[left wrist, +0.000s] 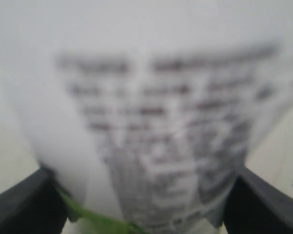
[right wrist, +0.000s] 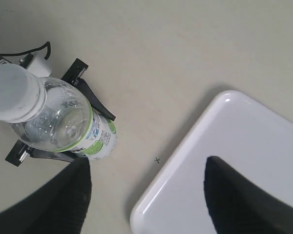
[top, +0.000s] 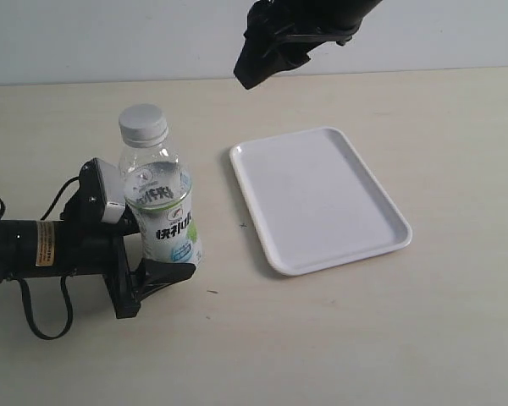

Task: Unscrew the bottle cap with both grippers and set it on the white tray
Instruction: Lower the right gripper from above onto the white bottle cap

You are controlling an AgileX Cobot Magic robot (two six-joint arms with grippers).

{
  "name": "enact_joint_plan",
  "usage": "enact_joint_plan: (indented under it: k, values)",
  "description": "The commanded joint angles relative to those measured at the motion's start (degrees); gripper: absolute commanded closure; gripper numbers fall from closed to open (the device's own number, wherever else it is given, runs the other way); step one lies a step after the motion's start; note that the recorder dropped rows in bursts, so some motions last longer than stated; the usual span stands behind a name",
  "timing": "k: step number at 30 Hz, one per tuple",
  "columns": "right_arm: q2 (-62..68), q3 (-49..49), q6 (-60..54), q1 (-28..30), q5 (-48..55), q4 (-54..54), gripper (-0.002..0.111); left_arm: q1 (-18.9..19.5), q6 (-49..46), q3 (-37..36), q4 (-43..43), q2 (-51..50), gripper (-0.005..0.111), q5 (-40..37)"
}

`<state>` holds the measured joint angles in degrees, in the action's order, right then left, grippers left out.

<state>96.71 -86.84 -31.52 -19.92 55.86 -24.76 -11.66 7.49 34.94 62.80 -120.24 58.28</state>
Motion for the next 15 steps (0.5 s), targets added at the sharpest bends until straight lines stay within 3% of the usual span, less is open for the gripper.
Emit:
enact_joint_plan:
  k: [1, 7, 15]
  values:
    - [0.03, -0.39, -0.54, -0.11, -0.87, -0.36, 0.044, -0.13, 0.27, 0.29, -0.05, 0.53, 0.107, 0.83]
    - [0.03, -0.39, -11.74, -0.26, 2.21, -15.98, 0.040, -0.13, 0.43, 0.29, -0.05, 0.53, 0.107, 0.64]
    - [0.03, -0.39, -11.92, -5.14, 0.49, -11.64, 0.040, -0.13, 0.43, 0.29, -0.05, 0.53, 0.107, 0.54]
